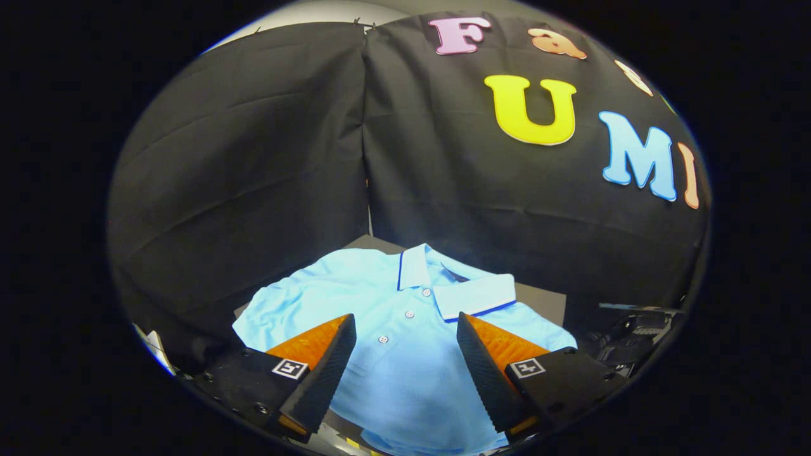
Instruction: Put the clothes into the washing machine and then close the washing machine lid.
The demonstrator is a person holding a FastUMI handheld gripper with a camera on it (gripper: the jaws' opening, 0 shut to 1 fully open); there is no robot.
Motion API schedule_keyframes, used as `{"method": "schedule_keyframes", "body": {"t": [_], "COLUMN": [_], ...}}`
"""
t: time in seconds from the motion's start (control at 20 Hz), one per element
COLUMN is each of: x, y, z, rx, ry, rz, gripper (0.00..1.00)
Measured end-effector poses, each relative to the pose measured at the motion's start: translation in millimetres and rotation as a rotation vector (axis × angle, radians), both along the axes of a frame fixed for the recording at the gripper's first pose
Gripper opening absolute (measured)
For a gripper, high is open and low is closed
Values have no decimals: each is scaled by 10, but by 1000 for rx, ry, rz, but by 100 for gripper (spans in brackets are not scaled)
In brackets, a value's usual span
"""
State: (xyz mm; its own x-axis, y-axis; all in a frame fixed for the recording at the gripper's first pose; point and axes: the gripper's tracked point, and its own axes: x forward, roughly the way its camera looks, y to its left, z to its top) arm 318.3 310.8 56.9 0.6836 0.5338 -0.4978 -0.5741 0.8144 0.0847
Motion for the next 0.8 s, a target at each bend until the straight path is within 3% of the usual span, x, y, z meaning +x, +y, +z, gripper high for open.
{"method": "schedule_keyframes", "body": {"t": [0.45,0.8], "x": [67,60], "y": [43,77], "z": [-461,-477], "rx": [-131,-160], "ry": [167,127], "rz": [31,69], "gripper": [98,95]}}
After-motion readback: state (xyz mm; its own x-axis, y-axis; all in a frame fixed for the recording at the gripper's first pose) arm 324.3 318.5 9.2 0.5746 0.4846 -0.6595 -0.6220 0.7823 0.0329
